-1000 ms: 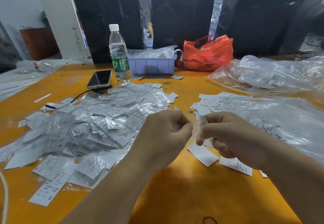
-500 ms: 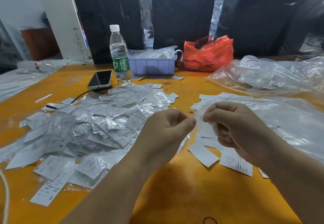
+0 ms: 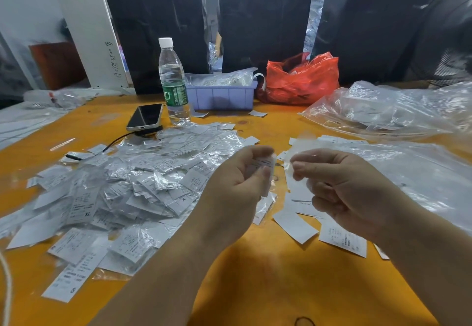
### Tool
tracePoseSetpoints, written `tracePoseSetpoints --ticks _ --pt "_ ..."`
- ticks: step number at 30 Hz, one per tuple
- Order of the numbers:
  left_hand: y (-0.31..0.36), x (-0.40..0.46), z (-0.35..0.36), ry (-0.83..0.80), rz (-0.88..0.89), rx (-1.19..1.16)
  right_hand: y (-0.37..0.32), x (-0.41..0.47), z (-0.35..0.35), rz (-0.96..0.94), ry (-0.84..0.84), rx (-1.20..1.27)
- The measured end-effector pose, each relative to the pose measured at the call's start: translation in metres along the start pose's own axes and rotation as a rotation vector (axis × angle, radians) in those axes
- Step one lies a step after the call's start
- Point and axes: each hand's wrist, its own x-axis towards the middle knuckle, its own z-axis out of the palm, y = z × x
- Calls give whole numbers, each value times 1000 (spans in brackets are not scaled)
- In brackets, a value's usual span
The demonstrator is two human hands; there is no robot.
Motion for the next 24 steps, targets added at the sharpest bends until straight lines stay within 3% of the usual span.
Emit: tracePoseSetpoints --ticks 18,24 --pt "0 -2 6 -115 -13 17 2 1 4 -35 105 78" --pt "-3 -1 7 -42 -4 61 3 -1 6 -31 96 66"
